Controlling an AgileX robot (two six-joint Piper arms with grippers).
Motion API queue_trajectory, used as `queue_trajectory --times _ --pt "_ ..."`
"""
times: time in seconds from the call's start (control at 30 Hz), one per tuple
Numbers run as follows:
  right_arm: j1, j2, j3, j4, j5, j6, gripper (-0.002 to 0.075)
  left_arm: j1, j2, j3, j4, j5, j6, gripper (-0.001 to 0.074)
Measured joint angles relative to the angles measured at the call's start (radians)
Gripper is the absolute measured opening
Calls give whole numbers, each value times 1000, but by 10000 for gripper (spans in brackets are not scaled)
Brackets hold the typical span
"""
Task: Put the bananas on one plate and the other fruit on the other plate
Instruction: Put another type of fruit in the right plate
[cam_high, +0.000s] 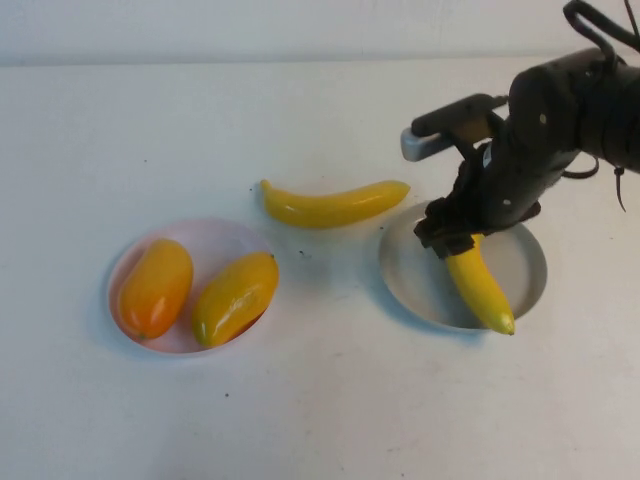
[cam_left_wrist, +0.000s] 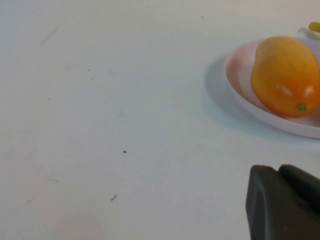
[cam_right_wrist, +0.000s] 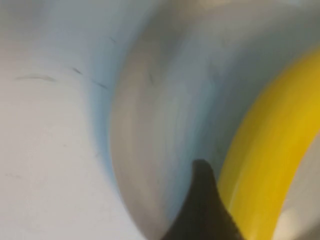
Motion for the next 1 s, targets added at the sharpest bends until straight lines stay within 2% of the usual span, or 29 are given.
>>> queue_trajectory --times 0.3,0.47,0.6,1.0 --pt "20 102 -226 139 -94 -757 443 0 0 0 0 0 0 2" --pt "21 215 -324 214 -98 -1016 440 0 0 0 0 0 0 2" --pt "23 306 -409 236 -90 -1103 440 0 0 0 0 0 0 2" --pt "-3 441 -562 290 -76 -1152 432 0 0 0 0 0 0 2"
